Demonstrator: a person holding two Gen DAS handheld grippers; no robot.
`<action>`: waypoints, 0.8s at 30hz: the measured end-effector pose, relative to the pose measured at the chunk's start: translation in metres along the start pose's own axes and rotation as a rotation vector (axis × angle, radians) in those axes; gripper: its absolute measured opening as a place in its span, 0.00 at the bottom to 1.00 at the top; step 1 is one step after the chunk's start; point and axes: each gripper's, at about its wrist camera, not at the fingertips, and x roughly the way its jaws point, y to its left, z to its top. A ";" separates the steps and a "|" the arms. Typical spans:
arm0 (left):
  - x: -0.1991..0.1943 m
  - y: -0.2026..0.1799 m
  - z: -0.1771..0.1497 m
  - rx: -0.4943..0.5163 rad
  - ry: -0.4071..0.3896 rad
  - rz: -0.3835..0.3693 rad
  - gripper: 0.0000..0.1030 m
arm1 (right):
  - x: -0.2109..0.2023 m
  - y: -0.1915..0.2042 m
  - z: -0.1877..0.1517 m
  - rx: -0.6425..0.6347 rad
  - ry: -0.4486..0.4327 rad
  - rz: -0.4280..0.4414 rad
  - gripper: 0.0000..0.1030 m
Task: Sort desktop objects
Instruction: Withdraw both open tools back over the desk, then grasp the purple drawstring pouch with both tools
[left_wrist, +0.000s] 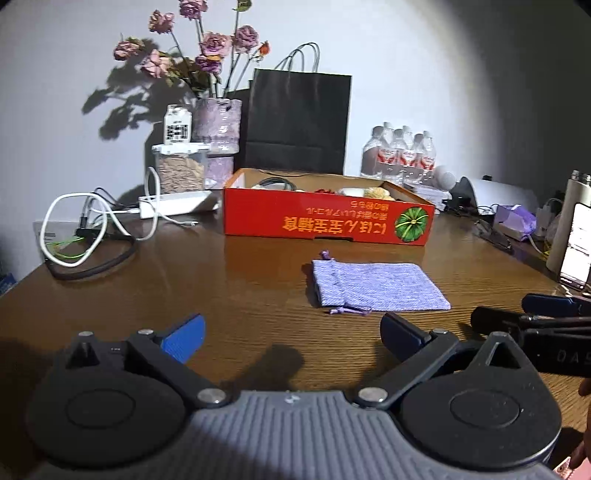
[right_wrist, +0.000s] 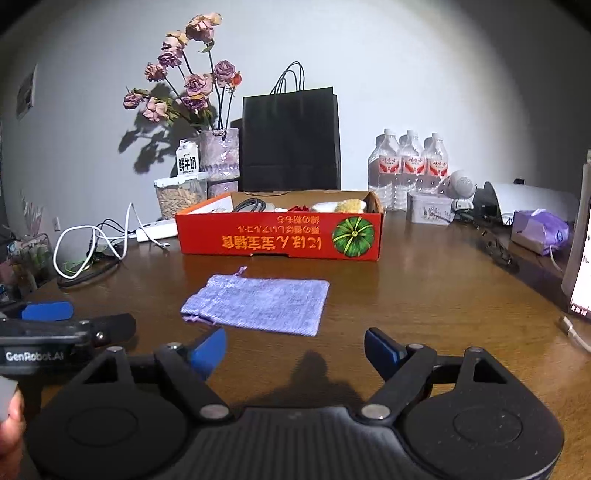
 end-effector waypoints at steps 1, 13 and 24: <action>0.002 0.000 0.001 0.016 -0.005 -0.014 1.00 | 0.002 -0.001 0.003 -0.003 0.003 -0.005 0.79; 0.078 0.001 0.068 0.088 0.150 -0.154 0.91 | 0.081 -0.047 0.053 0.091 0.185 0.032 0.73; 0.143 -0.007 0.060 0.044 0.281 -0.147 0.43 | 0.138 -0.038 0.045 0.009 0.242 -0.005 0.47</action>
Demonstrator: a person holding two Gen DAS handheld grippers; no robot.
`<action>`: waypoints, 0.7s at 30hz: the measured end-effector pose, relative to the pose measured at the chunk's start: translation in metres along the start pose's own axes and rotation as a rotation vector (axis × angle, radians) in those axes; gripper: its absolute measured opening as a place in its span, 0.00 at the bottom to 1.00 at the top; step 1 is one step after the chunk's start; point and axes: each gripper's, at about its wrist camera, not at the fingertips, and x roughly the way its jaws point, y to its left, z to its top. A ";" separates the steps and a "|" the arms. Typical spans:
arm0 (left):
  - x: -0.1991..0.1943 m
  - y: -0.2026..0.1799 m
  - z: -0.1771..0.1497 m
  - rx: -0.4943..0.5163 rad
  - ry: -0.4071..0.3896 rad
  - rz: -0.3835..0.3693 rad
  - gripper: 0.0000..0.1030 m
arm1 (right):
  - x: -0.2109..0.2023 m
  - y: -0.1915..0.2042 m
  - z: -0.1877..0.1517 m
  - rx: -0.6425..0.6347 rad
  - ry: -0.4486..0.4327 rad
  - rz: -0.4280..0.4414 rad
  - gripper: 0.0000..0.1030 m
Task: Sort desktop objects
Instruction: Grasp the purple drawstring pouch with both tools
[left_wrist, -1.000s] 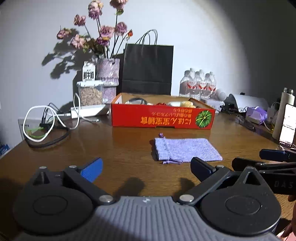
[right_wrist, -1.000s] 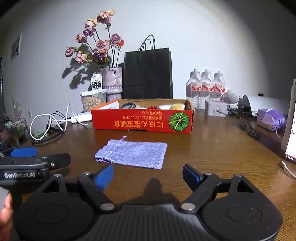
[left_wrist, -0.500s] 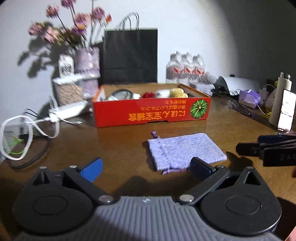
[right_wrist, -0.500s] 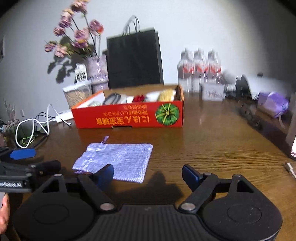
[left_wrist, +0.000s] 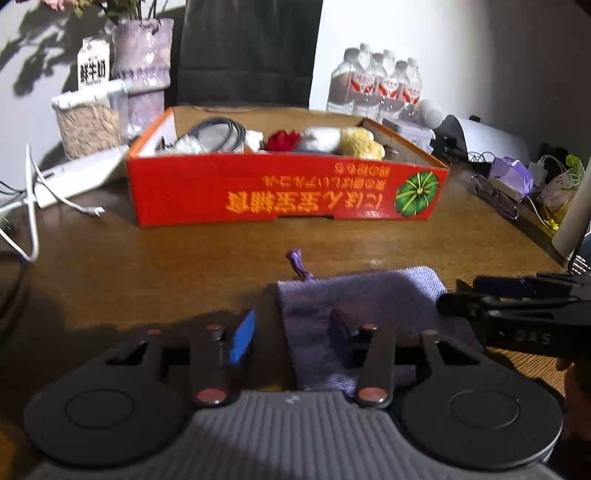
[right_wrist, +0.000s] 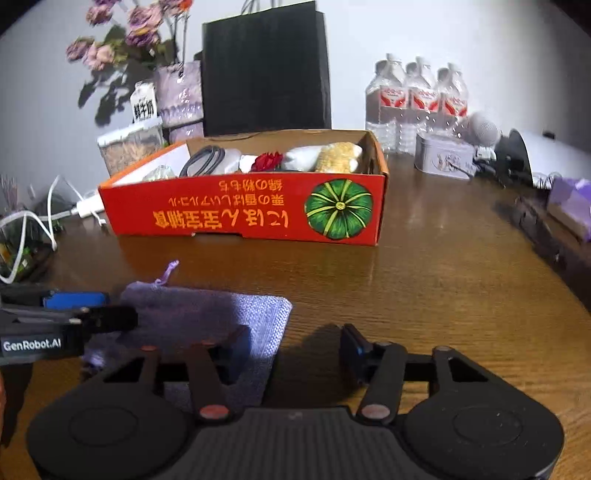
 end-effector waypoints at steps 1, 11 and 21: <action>0.001 -0.003 -0.001 0.005 -0.005 0.007 0.43 | 0.000 0.003 -0.001 -0.014 -0.006 0.001 0.41; -0.007 -0.014 -0.009 -0.005 -0.033 0.010 0.16 | -0.007 0.021 -0.007 -0.044 -0.037 0.042 0.06; -0.064 -0.036 -0.007 0.032 -0.154 -0.035 0.11 | -0.068 0.025 -0.005 -0.004 -0.165 0.043 0.03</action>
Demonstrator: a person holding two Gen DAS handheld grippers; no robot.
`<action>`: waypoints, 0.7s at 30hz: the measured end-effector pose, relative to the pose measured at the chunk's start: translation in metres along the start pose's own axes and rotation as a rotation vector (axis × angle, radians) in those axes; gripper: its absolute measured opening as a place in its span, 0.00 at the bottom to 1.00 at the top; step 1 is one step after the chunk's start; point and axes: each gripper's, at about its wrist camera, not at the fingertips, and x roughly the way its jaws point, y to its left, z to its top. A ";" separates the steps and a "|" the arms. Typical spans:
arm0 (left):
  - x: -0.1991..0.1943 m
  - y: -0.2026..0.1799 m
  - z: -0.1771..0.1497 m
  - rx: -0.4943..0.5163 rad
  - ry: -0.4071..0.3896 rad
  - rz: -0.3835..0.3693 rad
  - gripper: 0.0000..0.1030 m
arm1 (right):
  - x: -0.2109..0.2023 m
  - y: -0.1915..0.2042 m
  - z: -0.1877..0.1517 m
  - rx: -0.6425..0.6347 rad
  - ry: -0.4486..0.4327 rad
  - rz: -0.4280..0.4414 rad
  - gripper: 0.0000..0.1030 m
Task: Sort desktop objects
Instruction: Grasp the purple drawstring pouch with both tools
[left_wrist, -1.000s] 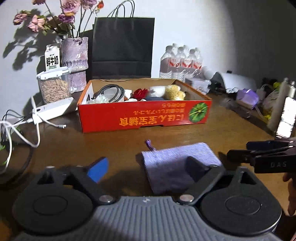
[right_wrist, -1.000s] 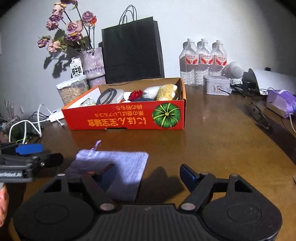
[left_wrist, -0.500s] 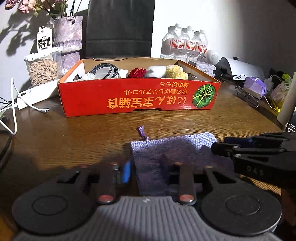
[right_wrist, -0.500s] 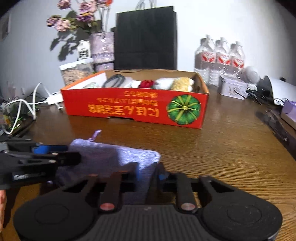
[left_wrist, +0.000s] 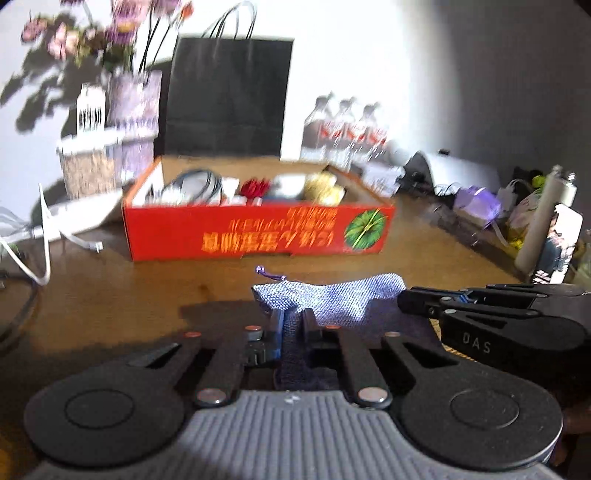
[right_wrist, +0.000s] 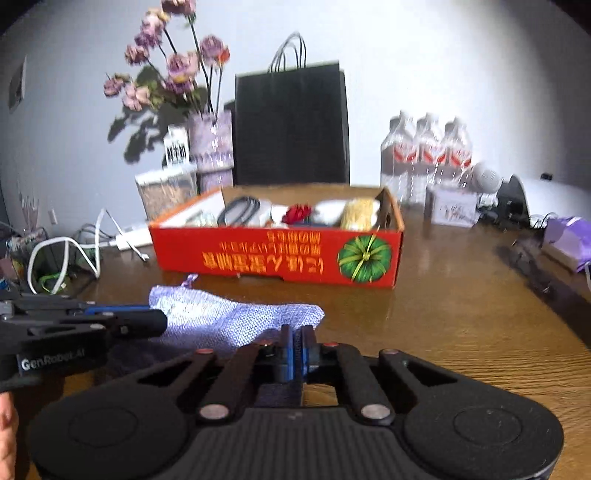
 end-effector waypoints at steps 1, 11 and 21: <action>-0.008 -0.003 0.002 0.003 -0.022 0.001 0.11 | -0.008 0.001 0.001 -0.002 -0.014 -0.001 0.03; -0.084 -0.032 -0.015 0.030 -0.110 -0.029 0.11 | -0.097 0.007 -0.026 0.007 -0.106 -0.019 0.03; -0.097 -0.035 -0.025 0.038 -0.115 -0.017 0.11 | -0.102 0.012 -0.030 -0.002 -0.104 -0.017 0.03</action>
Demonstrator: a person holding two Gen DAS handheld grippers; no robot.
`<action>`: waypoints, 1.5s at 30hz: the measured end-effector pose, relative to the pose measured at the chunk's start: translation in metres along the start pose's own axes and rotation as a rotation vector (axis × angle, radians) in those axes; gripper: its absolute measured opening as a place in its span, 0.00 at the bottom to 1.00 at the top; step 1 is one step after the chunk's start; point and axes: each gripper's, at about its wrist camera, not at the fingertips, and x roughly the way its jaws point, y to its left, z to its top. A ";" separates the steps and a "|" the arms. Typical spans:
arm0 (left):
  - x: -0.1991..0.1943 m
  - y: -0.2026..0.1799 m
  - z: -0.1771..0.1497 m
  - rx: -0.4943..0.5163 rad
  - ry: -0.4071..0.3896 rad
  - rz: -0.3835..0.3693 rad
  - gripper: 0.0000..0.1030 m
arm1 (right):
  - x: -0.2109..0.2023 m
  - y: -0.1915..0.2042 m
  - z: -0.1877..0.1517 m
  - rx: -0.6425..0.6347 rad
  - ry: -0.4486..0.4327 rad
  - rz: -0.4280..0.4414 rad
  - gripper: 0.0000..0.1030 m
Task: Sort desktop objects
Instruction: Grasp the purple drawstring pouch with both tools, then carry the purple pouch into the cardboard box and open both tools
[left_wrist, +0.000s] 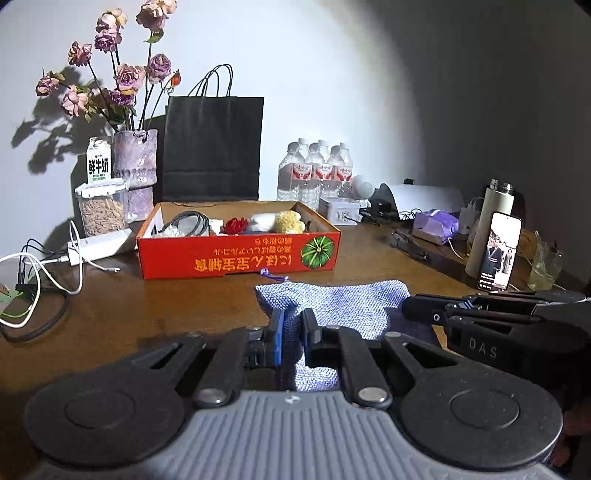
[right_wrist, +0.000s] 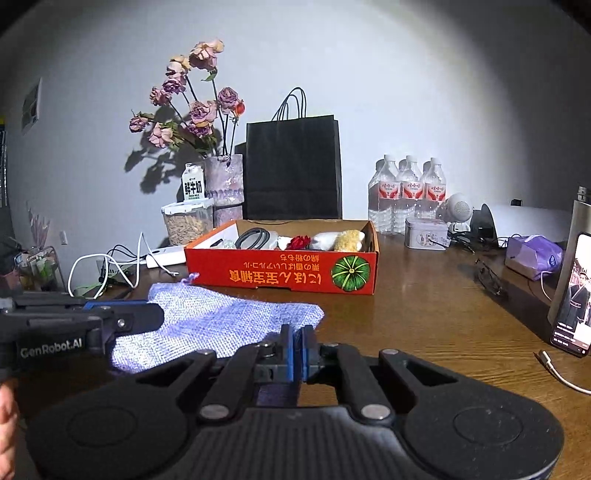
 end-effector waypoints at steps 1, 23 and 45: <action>0.001 0.001 0.001 -0.003 0.001 -0.002 0.11 | 0.002 0.000 0.000 0.002 0.001 -0.001 0.03; 0.172 0.095 0.202 -0.031 0.030 -0.079 0.10 | 0.218 -0.022 0.211 -0.026 0.027 0.081 0.03; 0.272 0.184 0.159 -0.111 0.245 0.147 0.98 | 0.351 -0.015 0.173 -0.029 0.308 -0.059 0.79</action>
